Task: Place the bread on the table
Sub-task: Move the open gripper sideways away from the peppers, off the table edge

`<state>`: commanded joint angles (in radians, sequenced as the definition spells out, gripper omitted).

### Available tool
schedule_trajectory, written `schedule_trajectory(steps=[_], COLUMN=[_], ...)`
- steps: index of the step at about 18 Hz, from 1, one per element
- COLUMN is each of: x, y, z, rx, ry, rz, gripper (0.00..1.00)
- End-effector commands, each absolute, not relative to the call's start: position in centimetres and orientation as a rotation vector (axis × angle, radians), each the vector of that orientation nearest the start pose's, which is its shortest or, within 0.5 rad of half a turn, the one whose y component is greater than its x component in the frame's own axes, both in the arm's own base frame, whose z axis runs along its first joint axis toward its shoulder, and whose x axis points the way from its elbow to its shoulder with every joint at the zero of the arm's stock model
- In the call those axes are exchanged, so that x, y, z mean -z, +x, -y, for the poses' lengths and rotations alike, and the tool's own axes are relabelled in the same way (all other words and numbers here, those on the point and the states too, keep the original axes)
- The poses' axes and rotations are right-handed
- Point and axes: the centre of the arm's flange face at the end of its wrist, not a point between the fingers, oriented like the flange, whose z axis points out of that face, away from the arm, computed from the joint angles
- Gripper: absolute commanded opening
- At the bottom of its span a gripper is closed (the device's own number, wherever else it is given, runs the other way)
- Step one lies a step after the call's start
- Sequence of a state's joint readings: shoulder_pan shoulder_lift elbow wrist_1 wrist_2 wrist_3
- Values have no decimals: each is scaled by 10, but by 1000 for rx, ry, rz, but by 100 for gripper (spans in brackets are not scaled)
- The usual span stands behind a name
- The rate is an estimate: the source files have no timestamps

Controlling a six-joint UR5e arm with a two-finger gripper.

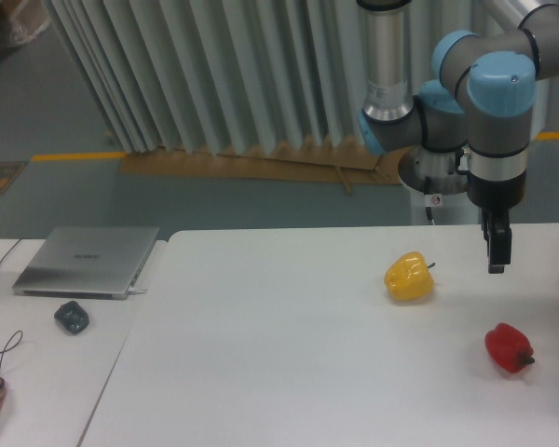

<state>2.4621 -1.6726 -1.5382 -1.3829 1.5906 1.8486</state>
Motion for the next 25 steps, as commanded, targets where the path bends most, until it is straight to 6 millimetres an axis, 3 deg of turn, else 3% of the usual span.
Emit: schedule_trajectory(steps=[25], x=[-465], y=[-346], z=[-445], rx=[-163], ry=[-2787], rz=[-1433], gripper=[100])
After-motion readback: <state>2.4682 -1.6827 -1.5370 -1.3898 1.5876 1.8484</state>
